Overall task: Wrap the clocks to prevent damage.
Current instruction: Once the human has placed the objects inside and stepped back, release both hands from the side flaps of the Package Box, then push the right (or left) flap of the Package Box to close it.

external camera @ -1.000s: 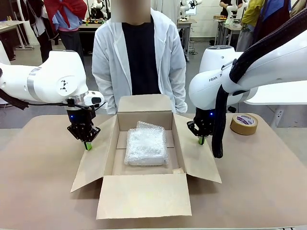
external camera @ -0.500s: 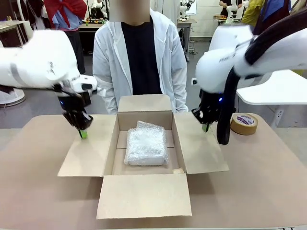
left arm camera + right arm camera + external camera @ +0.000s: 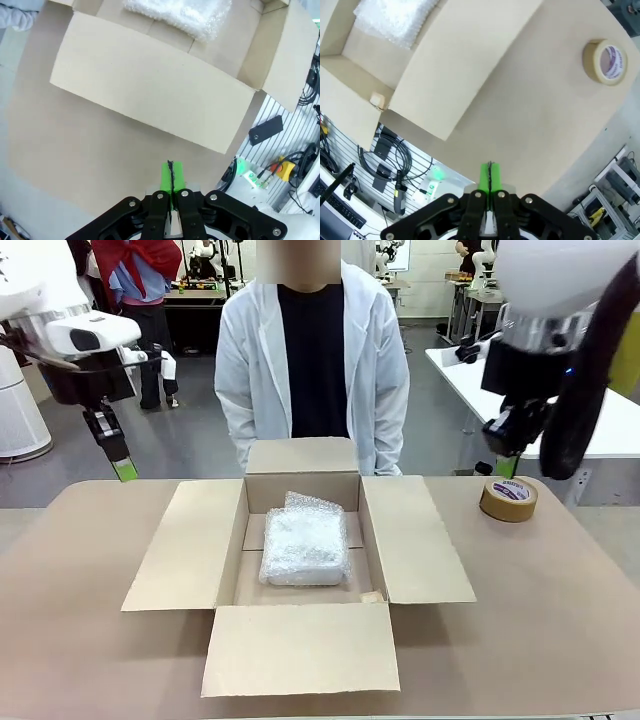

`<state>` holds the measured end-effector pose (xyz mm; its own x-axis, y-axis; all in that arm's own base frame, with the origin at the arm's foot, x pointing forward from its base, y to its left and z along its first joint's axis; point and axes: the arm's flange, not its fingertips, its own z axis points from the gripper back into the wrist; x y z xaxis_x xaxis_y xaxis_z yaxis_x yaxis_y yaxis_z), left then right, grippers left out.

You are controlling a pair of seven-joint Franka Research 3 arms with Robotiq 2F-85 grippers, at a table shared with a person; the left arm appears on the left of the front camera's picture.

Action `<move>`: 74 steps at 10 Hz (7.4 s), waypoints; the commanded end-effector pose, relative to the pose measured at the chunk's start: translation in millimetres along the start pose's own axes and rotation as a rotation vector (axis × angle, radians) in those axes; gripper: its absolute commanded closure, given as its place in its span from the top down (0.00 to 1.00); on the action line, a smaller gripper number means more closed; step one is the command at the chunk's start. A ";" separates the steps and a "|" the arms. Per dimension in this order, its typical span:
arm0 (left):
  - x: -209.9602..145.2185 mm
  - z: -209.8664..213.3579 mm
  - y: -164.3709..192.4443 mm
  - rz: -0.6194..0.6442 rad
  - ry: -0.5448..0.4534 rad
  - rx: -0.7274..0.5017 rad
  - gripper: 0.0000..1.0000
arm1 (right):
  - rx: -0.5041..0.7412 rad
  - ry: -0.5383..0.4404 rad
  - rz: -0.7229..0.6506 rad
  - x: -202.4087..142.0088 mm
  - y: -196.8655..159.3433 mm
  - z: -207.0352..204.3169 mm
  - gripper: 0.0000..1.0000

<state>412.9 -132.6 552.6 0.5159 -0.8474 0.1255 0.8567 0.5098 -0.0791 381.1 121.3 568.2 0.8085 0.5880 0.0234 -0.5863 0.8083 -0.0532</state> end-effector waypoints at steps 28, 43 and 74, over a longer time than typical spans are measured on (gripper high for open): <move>-160.3 -36.9 116.2 -0.381 -0.596 -0.228 0.00 | 0.478 -0.751 0.838 -89.6 -161.0 -96.2 0.01; -166.9 -60.8 120.0 -0.344 -0.575 -0.299 0.00 | 0.495 -0.694 0.816 -88.2 -163.5 -114.5 0.01; -166.9 -60.8 120.0 -0.344 -0.575 -0.299 0.00 | 0.495 -0.694 0.816 -88.2 -163.5 -114.5 0.01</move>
<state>431.6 61.4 461.3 0.2092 -0.7152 0.6668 0.9747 0.0981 -0.2006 411.7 -65.7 461.0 0.0819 0.7155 0.6938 -0.9957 0.0280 0.0886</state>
